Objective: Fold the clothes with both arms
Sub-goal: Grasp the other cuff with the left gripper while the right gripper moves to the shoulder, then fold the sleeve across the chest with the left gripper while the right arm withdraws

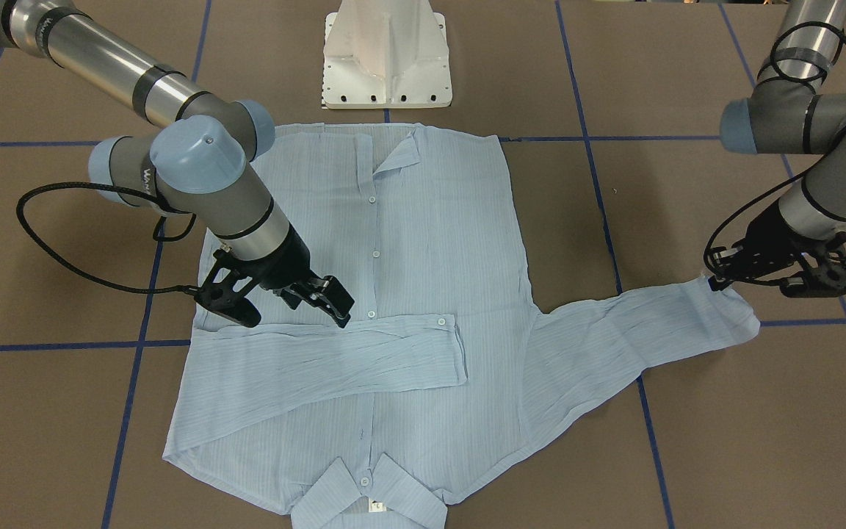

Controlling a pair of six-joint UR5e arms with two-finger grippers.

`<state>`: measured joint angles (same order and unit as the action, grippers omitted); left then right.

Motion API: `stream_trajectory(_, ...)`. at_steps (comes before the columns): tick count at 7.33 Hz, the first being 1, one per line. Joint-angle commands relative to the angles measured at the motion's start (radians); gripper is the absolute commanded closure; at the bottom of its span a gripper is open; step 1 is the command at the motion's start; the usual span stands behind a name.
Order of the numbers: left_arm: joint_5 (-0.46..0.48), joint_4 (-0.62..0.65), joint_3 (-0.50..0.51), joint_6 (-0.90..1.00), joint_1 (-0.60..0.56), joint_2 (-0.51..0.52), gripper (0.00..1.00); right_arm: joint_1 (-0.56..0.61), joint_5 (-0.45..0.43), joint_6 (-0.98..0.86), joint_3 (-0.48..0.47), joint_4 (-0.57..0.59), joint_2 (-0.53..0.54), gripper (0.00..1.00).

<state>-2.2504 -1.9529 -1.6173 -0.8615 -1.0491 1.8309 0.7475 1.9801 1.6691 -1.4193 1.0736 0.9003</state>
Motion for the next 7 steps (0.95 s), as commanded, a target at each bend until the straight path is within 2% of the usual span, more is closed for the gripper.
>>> stream_trajectory(1, 0.008, 0.084, -0.113, -0.211, 0.093, 0.126, 1.00, 0.056, 0.002, -0.150, -0.021, -0.006, 0.103, 0.00)
stream_trajectory(2, 0.037, 0.086, -0.112, -0.340, 0.162, 0.211, 1.00, 0.087, 0.000, -0.188, -0.021, -0.007, 0.130, 0.00)
stream_trajectory(3, 0.119, 0.086, -0.099, -0.464, 0.258, 0.296, 1.00, 0.113, -0.001, -0.225, -0.018, -0.008, 0.167, 0.00)
stream_trajectory(5, 0.221, 0.086, -0.070, -0.629, 0.358, 0.446, 1.00, 0.131, -0.004, -0.310, -0.018, -0.011, 0.209, 0.00)
stream_trajectory(7, 0.261, 0.086, 0.081, -0.753, 0.372, 0.632, 1.00, 0.130, -0.010, -0.310, -0.013, -0.011, 0.216, 0.00)
